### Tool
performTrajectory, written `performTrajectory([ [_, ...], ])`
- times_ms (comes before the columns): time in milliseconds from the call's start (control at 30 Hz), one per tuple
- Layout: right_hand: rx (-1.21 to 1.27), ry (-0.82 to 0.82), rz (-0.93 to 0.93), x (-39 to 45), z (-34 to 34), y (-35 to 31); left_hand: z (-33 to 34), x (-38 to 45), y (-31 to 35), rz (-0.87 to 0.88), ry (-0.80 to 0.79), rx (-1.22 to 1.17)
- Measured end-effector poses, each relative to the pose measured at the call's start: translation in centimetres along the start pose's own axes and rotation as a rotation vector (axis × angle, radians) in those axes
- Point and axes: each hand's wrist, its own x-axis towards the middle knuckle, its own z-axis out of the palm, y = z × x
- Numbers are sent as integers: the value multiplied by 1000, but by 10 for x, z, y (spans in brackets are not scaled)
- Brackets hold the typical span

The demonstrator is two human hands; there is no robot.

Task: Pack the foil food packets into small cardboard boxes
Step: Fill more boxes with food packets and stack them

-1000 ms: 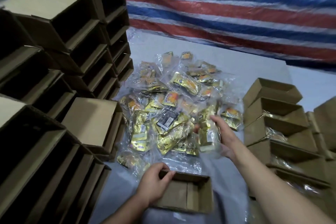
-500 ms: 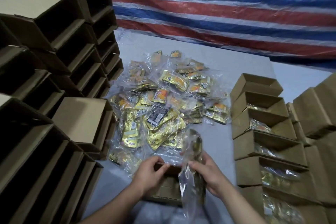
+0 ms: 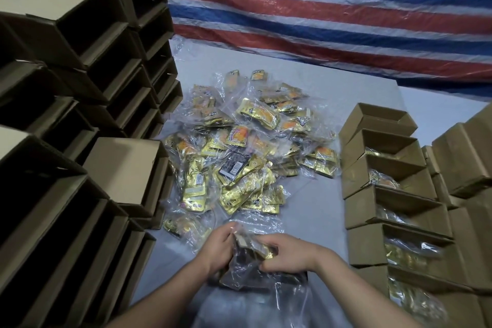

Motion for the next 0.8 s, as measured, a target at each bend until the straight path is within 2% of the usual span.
performTrajectory([
  [200, 64, -37, 61, 1, -3, 10, -2, 0, 3, 80, -34, 173],
  [467, -32, -161, 118, 9, 0, 14, -4, 1, 5, 62, -31, 191],
  [667, -333, -196, 161, 25, 6, 12, -5, 1, 7, 108, -44, 231],
  [800, -526, -126, 148, 42, 33, 26, 0, 1, 5, 137, -23, 279],
])
